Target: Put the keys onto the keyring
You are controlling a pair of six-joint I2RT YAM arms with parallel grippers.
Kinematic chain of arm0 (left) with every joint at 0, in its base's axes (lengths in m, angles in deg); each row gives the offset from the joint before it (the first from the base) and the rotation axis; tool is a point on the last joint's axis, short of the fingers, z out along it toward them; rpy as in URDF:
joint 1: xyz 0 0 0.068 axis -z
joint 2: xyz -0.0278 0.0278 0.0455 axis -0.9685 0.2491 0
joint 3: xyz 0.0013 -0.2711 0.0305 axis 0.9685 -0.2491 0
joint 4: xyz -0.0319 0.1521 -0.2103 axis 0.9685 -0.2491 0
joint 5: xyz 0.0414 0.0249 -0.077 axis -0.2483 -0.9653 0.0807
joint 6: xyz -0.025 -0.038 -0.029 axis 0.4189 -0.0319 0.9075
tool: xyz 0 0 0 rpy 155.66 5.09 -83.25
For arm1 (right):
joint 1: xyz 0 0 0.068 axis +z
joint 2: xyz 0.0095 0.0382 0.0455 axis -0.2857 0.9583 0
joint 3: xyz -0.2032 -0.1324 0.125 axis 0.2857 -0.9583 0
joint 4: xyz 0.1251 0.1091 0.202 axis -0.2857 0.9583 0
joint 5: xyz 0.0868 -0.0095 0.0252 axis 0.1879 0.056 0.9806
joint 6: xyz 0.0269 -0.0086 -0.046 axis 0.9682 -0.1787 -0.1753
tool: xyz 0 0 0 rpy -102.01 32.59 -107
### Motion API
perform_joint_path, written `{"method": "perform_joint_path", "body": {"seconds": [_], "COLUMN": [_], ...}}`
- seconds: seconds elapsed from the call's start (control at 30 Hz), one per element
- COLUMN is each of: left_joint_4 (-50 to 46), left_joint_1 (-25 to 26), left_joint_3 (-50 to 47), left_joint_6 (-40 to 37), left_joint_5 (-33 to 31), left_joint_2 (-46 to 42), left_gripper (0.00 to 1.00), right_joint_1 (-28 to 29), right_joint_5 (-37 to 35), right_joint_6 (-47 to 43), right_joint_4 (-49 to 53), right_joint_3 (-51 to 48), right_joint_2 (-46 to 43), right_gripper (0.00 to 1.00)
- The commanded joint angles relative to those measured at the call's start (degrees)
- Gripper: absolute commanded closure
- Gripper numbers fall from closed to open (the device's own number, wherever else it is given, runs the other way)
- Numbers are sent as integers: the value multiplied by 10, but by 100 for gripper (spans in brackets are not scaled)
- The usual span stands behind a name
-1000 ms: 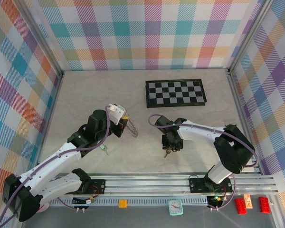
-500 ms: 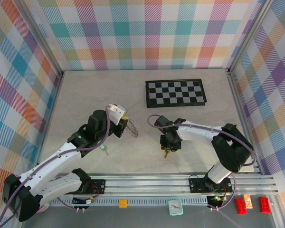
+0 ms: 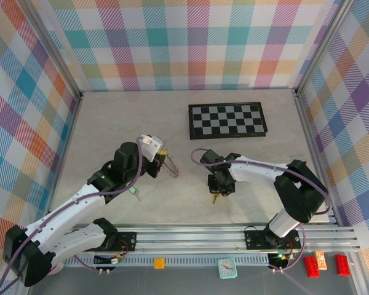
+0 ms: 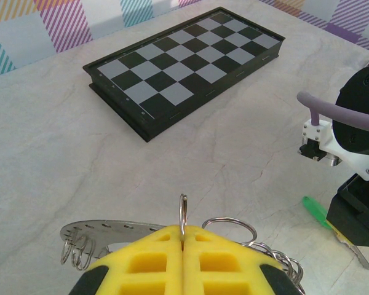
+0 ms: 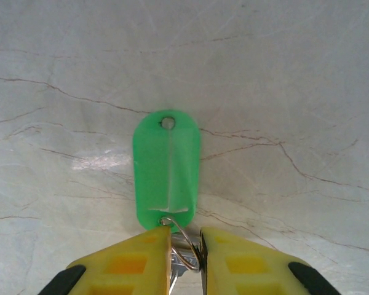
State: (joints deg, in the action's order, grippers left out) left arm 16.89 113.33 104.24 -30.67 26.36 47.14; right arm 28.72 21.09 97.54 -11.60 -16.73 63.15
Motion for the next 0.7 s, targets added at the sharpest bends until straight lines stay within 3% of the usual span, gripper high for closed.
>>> {"method": "perform_joint_path", "body": {"seconds": [0.0,0.67], "left_joint_4": [9,9], "left_joint_1": [7,7], "left_joint_3": [1,3], "left_joint_6": [-11,-11], "left_joint_5": [0,0], "left_joint_2": [-3,-1], "left_gripper": [100,100], "right_joint_1": [-2,-1], "right_joint_5": [-8,-3], "right_joint_6": [-10,-22], "right_joint_4": [28,29], "right_joint_3": [13,24], "right_joint_2": [-8,-13], "right_gripper": [80,90]}}
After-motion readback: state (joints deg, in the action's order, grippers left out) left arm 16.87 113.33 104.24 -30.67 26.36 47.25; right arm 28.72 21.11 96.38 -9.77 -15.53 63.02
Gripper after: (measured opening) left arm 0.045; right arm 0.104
